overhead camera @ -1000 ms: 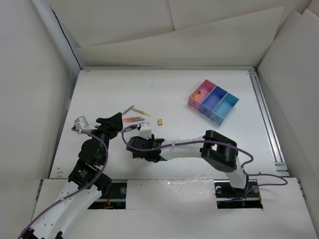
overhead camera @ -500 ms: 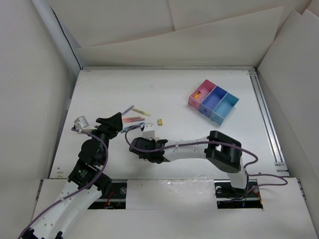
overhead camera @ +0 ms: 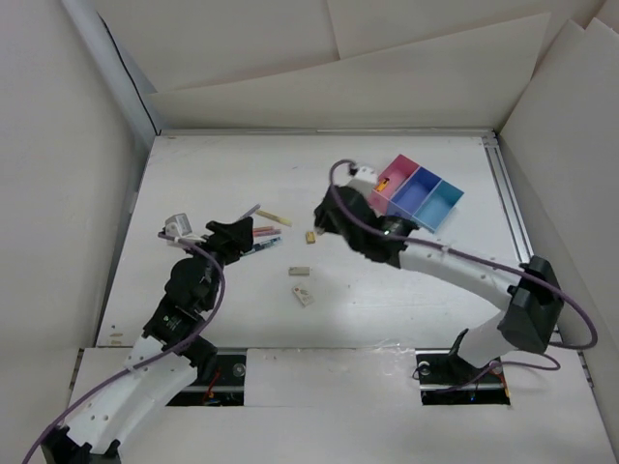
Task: Sort the stationery into containers
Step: Place the stapler in the storage box.
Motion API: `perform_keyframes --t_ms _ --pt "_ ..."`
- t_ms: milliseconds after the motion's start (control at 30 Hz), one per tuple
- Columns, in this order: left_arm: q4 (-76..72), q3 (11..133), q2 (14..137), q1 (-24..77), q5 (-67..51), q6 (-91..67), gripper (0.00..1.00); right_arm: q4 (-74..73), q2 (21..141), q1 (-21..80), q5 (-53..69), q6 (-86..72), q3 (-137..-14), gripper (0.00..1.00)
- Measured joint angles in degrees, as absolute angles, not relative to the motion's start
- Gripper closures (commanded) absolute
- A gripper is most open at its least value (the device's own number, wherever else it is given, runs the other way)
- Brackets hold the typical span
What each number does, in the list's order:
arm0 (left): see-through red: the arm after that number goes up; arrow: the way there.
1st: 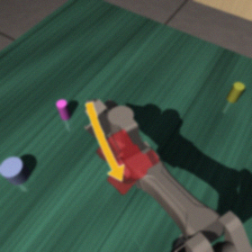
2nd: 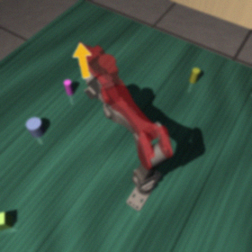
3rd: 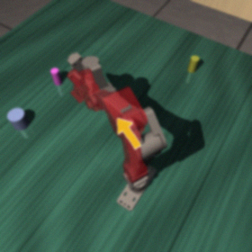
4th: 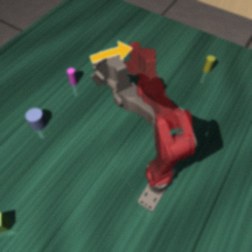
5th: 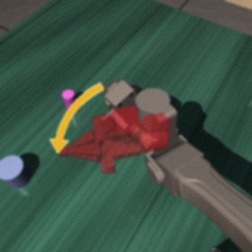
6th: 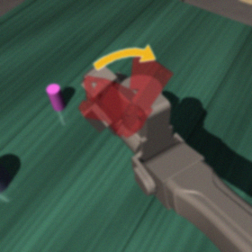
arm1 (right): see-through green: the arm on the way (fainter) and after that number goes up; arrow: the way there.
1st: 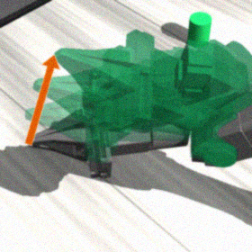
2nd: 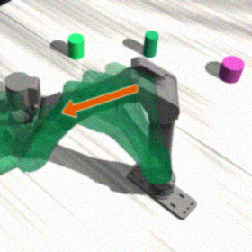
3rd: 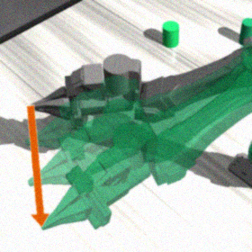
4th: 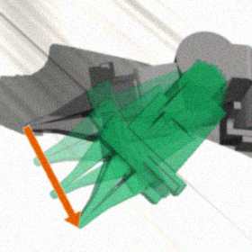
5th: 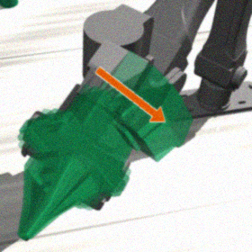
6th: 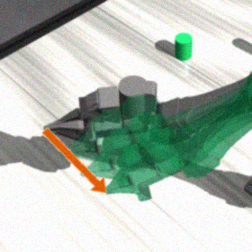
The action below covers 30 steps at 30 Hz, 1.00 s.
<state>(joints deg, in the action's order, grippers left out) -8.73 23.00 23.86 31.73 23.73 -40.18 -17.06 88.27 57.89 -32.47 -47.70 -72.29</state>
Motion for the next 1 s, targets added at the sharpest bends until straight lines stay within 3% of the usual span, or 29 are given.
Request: perform_keyframes --t_ms 200,367,600,833,933,1000 --pt "-11.9 23.0 33.1 31.8 16.9 -38.2 0.29 -15.5 84.3 34.3 -32.9 -46.7 -68.5 0.79" --pt "-13.0 23.0 36.7 31.8 13.0 -37.3 0.29 -15.7 86.0 22.7 -32.0 -45.9 -67.7 0.79" --pt "-15.3 23.0 37.8 31.8 10.4 -36.9 0.29 -14.7 91.8 14.1 -30.0 -44.9 -67.7 0.79" --pt "-15.7 23.0 38.8 31.8 9.4 -36.8 0.29 -14.3 97.6 12.0 -28.0 -43.7 -67.8 0.75" --pt "-15.7 23.0 38.8 31.8 9.3 -36.8 0.29 -14.0 98.8 12.0 -27.1 -43.6 -67.8 0.65" --pt "-15.7 23.0 38.8 31.8 9.2 -36.8 0.29 -13.6 98.8 12.0 -26.5 -43.5 -67.9 0.54"
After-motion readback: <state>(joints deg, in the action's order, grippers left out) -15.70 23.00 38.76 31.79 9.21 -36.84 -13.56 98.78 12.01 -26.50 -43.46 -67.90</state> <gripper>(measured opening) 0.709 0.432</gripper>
